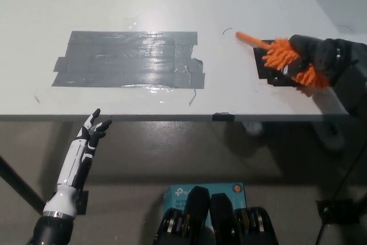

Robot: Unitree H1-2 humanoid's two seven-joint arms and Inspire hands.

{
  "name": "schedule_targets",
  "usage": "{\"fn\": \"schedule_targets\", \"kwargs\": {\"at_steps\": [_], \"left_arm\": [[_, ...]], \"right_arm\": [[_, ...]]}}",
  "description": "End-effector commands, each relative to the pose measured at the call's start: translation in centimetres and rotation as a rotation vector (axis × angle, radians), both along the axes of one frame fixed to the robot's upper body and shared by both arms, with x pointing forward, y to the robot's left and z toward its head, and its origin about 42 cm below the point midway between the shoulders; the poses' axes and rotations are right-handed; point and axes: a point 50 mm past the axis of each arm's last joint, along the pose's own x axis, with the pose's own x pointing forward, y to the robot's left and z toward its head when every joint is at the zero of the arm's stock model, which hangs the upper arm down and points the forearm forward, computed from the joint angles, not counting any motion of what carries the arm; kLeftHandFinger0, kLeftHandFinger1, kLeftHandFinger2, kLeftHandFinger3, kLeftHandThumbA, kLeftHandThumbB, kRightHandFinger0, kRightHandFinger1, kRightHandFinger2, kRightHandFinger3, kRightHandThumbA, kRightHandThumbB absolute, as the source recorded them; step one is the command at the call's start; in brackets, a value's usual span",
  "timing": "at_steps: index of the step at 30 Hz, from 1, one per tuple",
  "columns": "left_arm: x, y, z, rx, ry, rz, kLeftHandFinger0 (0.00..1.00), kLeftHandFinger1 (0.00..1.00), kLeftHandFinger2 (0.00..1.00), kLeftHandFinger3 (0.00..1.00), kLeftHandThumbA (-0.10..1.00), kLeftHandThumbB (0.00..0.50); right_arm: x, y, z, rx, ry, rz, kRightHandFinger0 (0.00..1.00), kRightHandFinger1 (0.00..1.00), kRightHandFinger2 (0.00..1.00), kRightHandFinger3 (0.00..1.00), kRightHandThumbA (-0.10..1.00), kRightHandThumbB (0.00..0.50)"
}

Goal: An orange duster is kept infront of the robot in the middle of the table and the robot extends its right arm to grab the duster, picks it up and hands it to a person

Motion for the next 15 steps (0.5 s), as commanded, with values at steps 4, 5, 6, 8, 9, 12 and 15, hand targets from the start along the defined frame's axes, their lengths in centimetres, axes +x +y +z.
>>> {"fn": "schedule_targets", "kwargs": {"at_steps": [4,5,6,8,9,12,15], "left_arm": [[1.2,0.6,1.8,0.031,-0.065,-0.016,0.94,0.88,0.83,1.0,1.0,0.092],[1.2,0.6,1.8,0.027,-0.061,-0.017,0.94,0.89,0.83,1.0,1.0,0.084],[1.1,0.6,1.8,0.024,-0.059,-0.016,0.95,0.89,0.83,1.0,1.0,0.078],[1.1,0.6,1.7,0.022,-0.056,-0.015,0.95,0.89,0.83,1.0,1.0,0.078],[1.1,0.5,1.7,0.024,-0.055,-0.015,0.95,0.89,0.83,1.0,1.0,0.078],[1.1,0.5,1.7,0.03,-0.058,-0.015,0.95,0.89,0.82,1.0,0.99,0.065],[1.1,0.5,1.8,0.034,-0.061,-0.019,0.96,0.88,0.81,1.0,0.99,0.057]], "right_arm": [[-1.6,-4.8,2.2,0.909,0.212,-0.044,0.0,0.3,0.42,0.4,-0.1,0.148],[-1.7,-4.8,3.5,1.016,0.244,-0.023,0.0,0.35,0.63,0.6,-0.1,0.137],[-1.9,-4.7,4.2,1.07,0.258,-0.002,0.0,0.37,0.77,0.79,-0.1,0.133],[-2.1,-4.6,5.3,1.15,0.28,0.038,0.0,0.31,0.81,1.0,-0.1,0.141],[-2.2,-4.6,5.9,1.216,0.29,0.079,0.0,0.27,0.77,0.96,-0.1,0.142],[-2.6,-4.3,6.7,1.308,0.285,0.115,0.0,0.25,0.74,0.95,-0.1,0.136],[-2.9,-3.8,8.1,1.502,0.279,0.231,0.0,0.33,0.69,1.0,-0.1,0.102]]}}
